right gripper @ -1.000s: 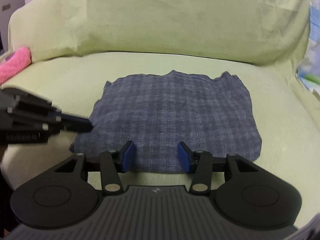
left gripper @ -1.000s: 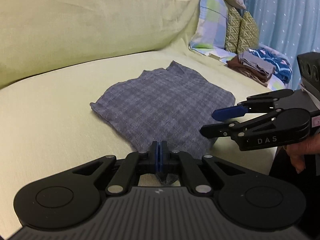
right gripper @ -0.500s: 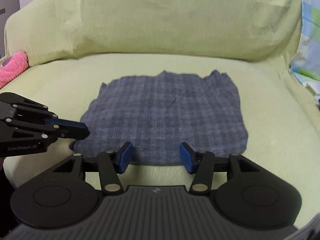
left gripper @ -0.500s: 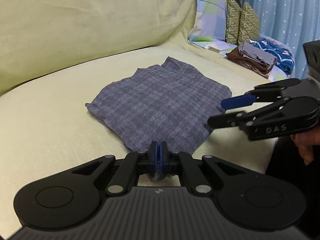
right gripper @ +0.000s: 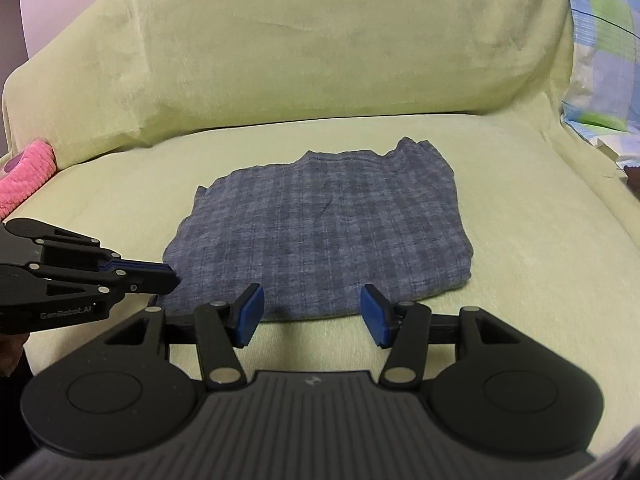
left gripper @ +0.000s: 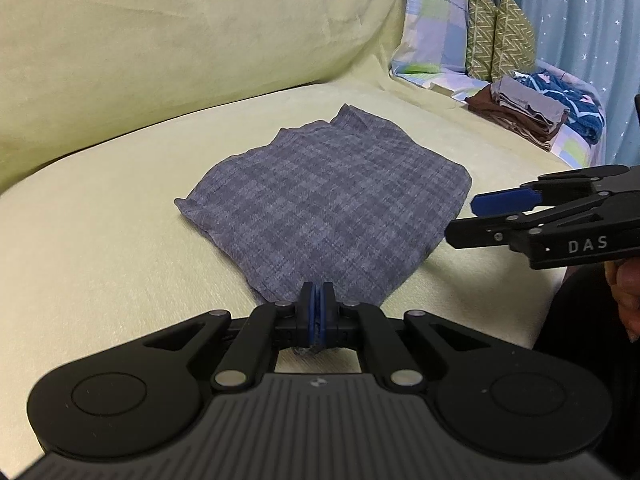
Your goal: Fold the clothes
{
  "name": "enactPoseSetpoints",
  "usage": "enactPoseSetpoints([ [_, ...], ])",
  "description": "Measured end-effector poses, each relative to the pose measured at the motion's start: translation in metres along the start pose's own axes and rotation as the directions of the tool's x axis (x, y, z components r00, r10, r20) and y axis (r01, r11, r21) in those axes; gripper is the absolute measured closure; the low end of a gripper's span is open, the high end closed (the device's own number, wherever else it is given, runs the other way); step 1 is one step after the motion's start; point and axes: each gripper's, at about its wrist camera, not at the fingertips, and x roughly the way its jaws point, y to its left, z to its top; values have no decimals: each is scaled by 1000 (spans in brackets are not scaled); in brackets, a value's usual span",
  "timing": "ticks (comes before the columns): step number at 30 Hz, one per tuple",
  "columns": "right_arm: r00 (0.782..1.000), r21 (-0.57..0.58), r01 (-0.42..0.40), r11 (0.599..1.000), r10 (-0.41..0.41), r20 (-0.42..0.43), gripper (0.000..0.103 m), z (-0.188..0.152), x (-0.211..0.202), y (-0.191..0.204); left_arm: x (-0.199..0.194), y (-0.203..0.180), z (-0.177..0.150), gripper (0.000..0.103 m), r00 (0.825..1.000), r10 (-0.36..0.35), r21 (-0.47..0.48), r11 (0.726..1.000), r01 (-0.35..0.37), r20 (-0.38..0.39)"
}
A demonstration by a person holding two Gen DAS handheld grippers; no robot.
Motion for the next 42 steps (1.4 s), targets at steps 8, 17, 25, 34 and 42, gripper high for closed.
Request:
enactPoseSetpoints([
  [8, 1000, 23, 0, 1000, 0, -4, 46, -4, -2, -5, -20, -2, -13, 75, 999, 8, -52, 999, -6, 34],
  [17, 1000, 18, -20, 1000, 20, -5, 45, -7, 0, 1, -18, 4, -29, 75, 1000, -16, -112, 994, 18, 21],
  [25, 999, 18, -41, 999, 41, 2, 45, -10, -5, 10, -21, 2, -33, 76, 998, -46, -94, 994, 50, 52],
  [34, 996, -162, -93, 982, 91, -22, 55, -1, 3, 67, -23, 15, -46, 76, 994, -57, -21, 998, 59, 89],
  [42, 996, -288, -74, 955, 58, -65, 67, 10, 23, 110, -24, 17, -54, 76, 981, -91, 68, 994, 80, 172],
])
